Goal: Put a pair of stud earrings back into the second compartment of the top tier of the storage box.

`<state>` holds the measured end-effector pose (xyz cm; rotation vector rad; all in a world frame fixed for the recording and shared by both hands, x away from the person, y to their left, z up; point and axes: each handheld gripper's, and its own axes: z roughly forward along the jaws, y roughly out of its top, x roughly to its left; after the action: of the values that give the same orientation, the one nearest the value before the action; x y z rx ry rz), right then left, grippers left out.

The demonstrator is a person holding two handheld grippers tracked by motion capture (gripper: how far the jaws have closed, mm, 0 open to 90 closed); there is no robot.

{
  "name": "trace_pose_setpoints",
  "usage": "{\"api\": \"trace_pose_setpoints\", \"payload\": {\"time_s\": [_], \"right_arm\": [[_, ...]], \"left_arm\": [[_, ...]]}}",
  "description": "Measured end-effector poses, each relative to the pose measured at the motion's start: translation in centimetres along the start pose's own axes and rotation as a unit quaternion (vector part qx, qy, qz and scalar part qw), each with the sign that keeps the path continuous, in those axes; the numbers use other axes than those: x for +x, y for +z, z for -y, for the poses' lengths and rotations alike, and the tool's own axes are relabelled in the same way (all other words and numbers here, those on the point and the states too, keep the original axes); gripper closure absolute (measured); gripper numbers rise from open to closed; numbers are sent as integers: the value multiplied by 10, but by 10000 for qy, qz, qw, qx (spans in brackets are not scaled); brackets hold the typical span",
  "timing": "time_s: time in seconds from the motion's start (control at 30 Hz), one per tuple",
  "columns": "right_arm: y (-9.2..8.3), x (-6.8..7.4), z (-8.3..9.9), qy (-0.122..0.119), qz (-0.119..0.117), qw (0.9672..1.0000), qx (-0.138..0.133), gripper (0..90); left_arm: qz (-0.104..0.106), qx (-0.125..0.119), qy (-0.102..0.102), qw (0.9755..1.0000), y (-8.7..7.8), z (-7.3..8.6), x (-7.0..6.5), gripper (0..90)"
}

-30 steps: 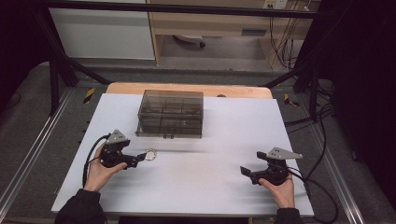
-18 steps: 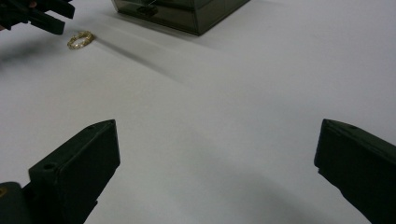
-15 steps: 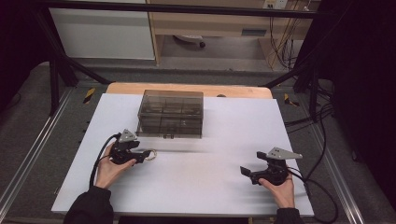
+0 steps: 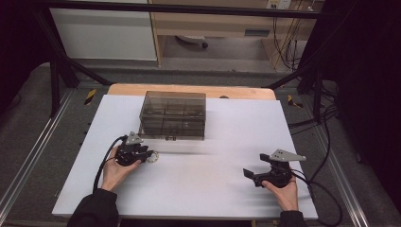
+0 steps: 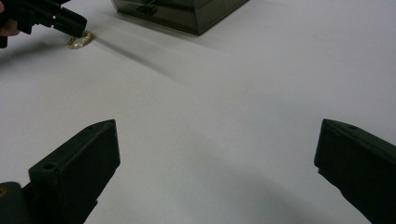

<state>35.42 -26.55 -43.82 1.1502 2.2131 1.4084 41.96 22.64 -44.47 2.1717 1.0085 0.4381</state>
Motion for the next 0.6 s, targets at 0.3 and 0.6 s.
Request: {"api": "trace_pose_setpoints", "payload": {"time_s": [0.3,0.6], "right_arm": [[0,0,0,-6,-4,10000,-12,7],[0,0,0,-3,-4,10000,-10,7]], "left_arm": [[-11,23,73,10000,3,0,0,788],[-8,-5,89,10000,1,0,1,853]]}}
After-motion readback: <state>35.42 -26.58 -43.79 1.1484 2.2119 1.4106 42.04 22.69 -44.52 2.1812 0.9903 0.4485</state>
